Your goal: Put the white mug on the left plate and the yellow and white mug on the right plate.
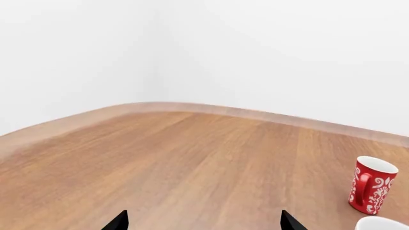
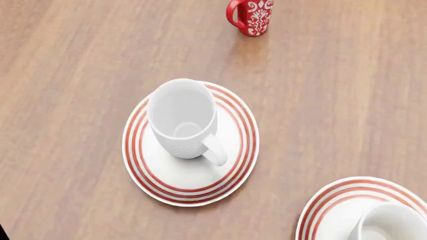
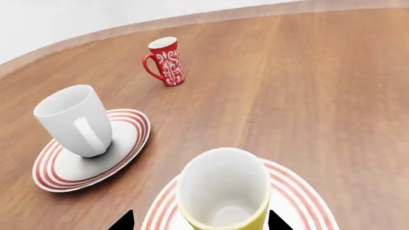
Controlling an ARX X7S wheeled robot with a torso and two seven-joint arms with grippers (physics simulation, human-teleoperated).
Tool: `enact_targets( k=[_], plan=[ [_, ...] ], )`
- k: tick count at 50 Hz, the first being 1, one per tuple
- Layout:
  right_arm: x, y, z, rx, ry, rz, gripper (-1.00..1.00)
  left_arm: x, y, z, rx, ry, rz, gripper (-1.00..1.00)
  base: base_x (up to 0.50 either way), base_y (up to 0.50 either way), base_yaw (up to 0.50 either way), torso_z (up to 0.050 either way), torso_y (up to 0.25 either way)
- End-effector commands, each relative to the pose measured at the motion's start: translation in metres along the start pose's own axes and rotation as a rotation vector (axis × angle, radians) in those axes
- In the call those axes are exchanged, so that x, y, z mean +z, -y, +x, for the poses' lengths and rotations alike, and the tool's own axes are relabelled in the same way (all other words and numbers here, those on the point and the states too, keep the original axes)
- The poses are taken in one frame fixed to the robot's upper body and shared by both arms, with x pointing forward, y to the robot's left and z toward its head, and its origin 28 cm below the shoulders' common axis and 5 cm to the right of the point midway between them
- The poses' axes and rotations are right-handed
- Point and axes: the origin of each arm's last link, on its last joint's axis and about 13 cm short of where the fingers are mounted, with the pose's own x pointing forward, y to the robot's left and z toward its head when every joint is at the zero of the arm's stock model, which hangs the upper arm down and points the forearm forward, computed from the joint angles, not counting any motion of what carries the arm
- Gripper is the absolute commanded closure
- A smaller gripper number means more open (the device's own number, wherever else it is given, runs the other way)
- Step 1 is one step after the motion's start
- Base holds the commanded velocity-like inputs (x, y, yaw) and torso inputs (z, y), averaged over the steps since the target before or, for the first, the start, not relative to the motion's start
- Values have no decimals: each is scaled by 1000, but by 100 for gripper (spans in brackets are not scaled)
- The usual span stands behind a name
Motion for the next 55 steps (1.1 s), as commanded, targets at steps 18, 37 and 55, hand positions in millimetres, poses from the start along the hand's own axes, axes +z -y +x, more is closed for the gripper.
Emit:
enact_targets(
  k=[18,37,55],
  plan=[
    [45,-20,36,94,169,22,-100,5,2,2,1,20,-18,-100,0,0,0,0,0],
    [50,-23,121,75,176,101,-100,4,4,0,-16,14,-8,-100,0,0,0,0,0],
    [36,-23,183,18,173,192,-100,5,12,45,-108,-28,122,-100,0,0,0,0,0]
  ],
)
